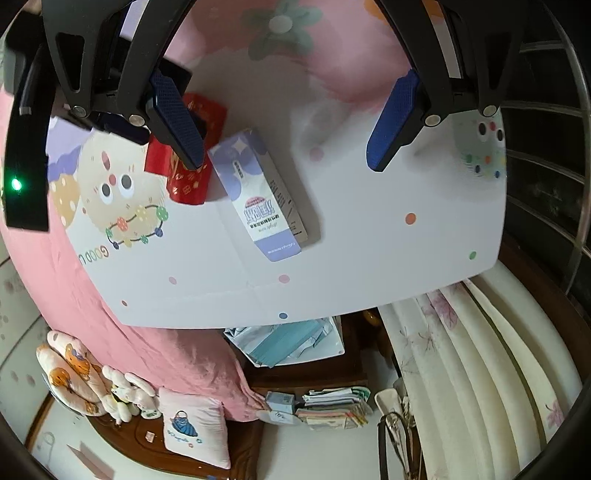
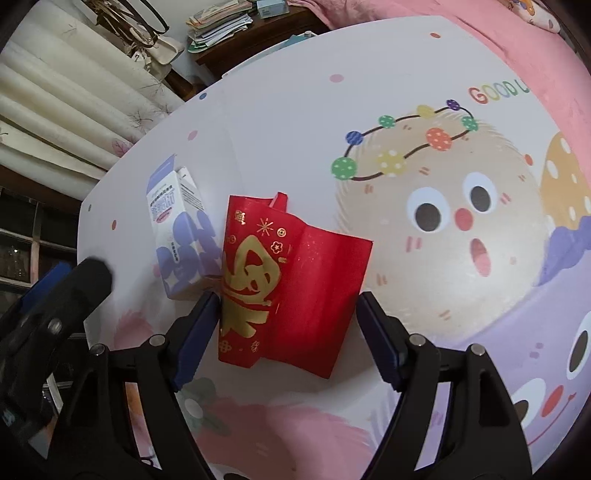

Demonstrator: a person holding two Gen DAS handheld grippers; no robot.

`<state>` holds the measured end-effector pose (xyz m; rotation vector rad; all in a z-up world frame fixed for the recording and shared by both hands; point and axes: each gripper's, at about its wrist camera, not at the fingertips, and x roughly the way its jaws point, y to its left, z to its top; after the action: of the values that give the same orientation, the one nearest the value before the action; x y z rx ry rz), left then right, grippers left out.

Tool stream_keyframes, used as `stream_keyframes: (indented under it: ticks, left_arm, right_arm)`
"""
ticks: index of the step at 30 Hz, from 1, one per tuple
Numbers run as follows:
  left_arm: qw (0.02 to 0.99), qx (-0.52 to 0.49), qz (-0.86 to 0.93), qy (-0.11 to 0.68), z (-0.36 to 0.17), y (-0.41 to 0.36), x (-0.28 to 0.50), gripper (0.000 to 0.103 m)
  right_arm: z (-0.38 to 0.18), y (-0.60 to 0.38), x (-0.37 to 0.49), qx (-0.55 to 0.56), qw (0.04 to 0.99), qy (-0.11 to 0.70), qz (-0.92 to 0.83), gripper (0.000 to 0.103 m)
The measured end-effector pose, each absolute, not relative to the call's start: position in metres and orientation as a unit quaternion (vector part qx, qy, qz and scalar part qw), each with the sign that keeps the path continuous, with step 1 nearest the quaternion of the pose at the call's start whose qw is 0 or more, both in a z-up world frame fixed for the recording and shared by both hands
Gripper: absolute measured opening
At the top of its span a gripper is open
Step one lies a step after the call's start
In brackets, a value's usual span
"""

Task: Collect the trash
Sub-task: 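Grasp the white lens-solution box with the left gripper while the right gripper grasps the red envelope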

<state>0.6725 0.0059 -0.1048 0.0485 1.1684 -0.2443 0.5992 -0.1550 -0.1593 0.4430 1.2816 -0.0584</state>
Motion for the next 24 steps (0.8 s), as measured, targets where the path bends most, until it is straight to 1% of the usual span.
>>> stream_keyframes:
  ticks: [1, 3, 5, 6, 7, 8, 9, 10, 11, 12, 13, 19, 21, 23, 24]
  left_arm:
    - [0.826, 0.019, -0.114, 0.552, -0.106, 0.005, 0.673, 0.091]
    - [0.824, 0.009, -0.112, 0.556, -0.109, 0.003, 0.675, 0.091]
    - [0.822, -0.001, -0.111, 0.559, -0.113, -0.001, 0.679, 0.091]
    - [0.821, -0.004, -0.11, 0.56, -0.113, -0.004, 0.678, 0.091]
    - [0.82, -0.007, -0.109, 0.562, -0.114, -0.007, 0.68, 0.091]
    - [0.819, -0.01, -0.108, 0.563, -0.118, -0.01, 0.683, 0.091]
    - [0.819, -0.011, -0.107, 0.564, -0.12, -0.013, 0.685, 0.091]
    - [0.818, -0.012, -0.105, 0.566, -0.123, -0.016, 0.686, 0.091]
    - [0.817, -0.012, -0.104, 0.568, -0.126, -0.019, 0.687, 0.091]
    - [0.815, -0.012, -0.103, 0.569, -0.128, -0.022, 0.687, 0.091]
    - [0.815, -0.011, -0.101, 0.57, -0.129, -0.023, 0.686, 0.091]
    - [0.812, -0.009, -0.08, 0.578, -0.149, -0.035, 0.69, 0.089]
    - [0.808, -0.01, -0.072, 0.585, -0.156, -0.037, 0.692, 0.084]
    - [0.797, -0.014, -0.068, 0.6, -0.166, -0.037, 0.694, 0.066]
    - [0.79, -0.022, -0.073, 0.609, -0.171, -0.037, 0.696, 0.062]
  right_arm:
    - [-0.16, -0.154, 0.6, 0.207, 0.78, 0.59, -0.023, 0.073]
    - [-0.16, -0.152, 0.6, 0.212, 0.784, 0.584, -0.016, 0.07]
    - [-0.161, -0.154, 0.599, 0.227, 0.784, 0.578, -0.005, 0.06]
    - [-0.161, -0.155, 0.599, 0.233, 0.783, 0.577, -0.001, 0.059]
    - [-0.161, -0.157, 0.599, 0.238, 0.784, 0.573, 0.0, 0.054]
    - [-0.162, -0.159, 0.598, 0.242, 0.783, 0.573, 0.002, 0.047]
    - [-0.162, -0.161, 0.598, 0.247, 0.782, 0.572, 0.005, 0.043]
    - [-0.162, -0.163, 0.597, 0.25, 0.782, 0.571, 0.008, 0.036]
    - [-0.161, -0.165, 0.596, 0.251, 0.782, 0.57, 0.009, 0.032]
    - [-0.159, -0.167, 0.594, 0.251, 0.784, 0.567, 0.009, 0.014]
    - [-0.157, -0.17, 0.593, 0.253, 0.786, 0.564, 0.009, 0.012]
    - [-0.146, -0.185, 0.579, 0.257, 0.795, 0.549, 0.003, 0.01]
    - [-0.142, -0.189, 0.575, 0.26, 0.797, 0.546, 0.001, 0.01]
    - [-0.137, -0.195, 0.569, 0.26, 0.8, 0.541, 0.0, 0.009]
    - [-0.134, -0.197, 0.566, 0.258, 0.802, 0.539, -0.001, 0.008]
